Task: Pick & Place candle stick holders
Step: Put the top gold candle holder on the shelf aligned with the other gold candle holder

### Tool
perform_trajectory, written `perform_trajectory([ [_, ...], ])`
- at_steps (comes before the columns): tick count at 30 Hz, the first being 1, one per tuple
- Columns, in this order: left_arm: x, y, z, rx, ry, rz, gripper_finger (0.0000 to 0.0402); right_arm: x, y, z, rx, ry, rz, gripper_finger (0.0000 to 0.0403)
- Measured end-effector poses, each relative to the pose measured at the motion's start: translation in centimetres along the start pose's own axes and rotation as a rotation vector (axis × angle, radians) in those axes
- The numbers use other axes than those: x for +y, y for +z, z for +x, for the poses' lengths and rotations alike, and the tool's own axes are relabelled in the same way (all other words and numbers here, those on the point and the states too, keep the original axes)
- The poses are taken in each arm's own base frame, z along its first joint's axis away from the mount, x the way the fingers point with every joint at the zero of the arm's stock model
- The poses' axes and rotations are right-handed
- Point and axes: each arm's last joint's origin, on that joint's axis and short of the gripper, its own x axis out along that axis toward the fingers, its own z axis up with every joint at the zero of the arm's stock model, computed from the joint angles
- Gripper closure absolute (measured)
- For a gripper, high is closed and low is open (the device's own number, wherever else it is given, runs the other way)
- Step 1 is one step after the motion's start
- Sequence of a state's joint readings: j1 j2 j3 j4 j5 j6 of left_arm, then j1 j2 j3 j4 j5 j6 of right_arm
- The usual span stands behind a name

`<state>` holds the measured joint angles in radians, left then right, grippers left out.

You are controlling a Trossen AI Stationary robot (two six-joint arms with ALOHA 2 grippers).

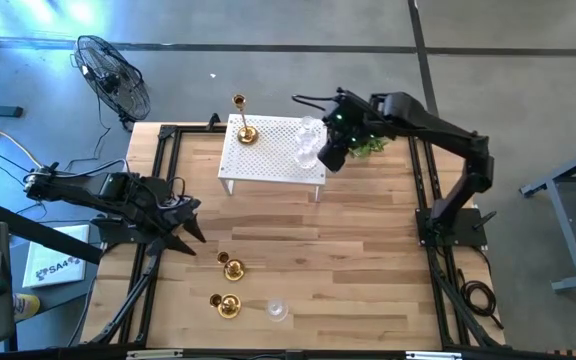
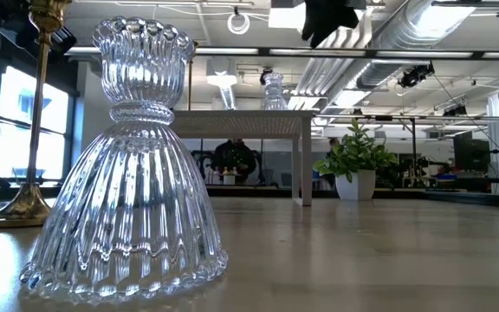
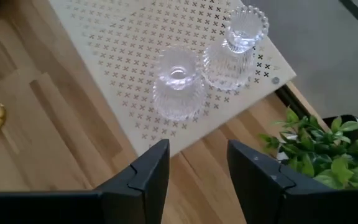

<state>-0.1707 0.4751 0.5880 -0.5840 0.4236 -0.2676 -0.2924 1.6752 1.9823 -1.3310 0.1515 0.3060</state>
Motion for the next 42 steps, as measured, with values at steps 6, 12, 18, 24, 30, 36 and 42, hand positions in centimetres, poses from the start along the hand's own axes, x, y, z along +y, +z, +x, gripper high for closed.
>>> perform_trajectory([
  [6, 0.3, -0.2, 0.1, 0.017, 0.074, -0.015, 0.0192, 2.3, -1.6, -2.6, -0.037, 0.067, -0.045, 0.0249],
  [12, 0.6, 0.0, 1.4, 0.061, 0.079, -0.018, 0.0192, 5.1, -3.4, -4.5, -0.068, 0.111, -0.1, 0.0249],
  [18, -0.4, -0.4, 3.7, 0.168, 0.05, 0.017, 0.0192, 8.1, -5.4, -5.7, -0.086, 0.121, -0.174, 0.0249],
  [24, -2.1, -0.6, 5.4, 0.163, 0.059, 0.114, 0.0192, 10.7, -7.4, -7.0, -0.133, 0.117, -0.204, 0.0249],
  [30, -3.1, -0.9, 6.1, 0.133, 0.122, 0.148, 0.0192, 12.8, -9.5, -8.4, -0.187, 0.126, -0.219, 0.0249],
  [36, -4.0, -1.2, 7.0, 0.088, 0.196, 0.173, 0.0192, 14.4, -11.5, -9.7, -0.269, 0.103, -0.226, 0.0249],
  [42, -5.0, -1.8, 8.5, 0.074, 0.253, 0.218, 0.0192, 16.0, -13.3, -11.0, -0.368, 0.097, -0.248, 0.0249],
])
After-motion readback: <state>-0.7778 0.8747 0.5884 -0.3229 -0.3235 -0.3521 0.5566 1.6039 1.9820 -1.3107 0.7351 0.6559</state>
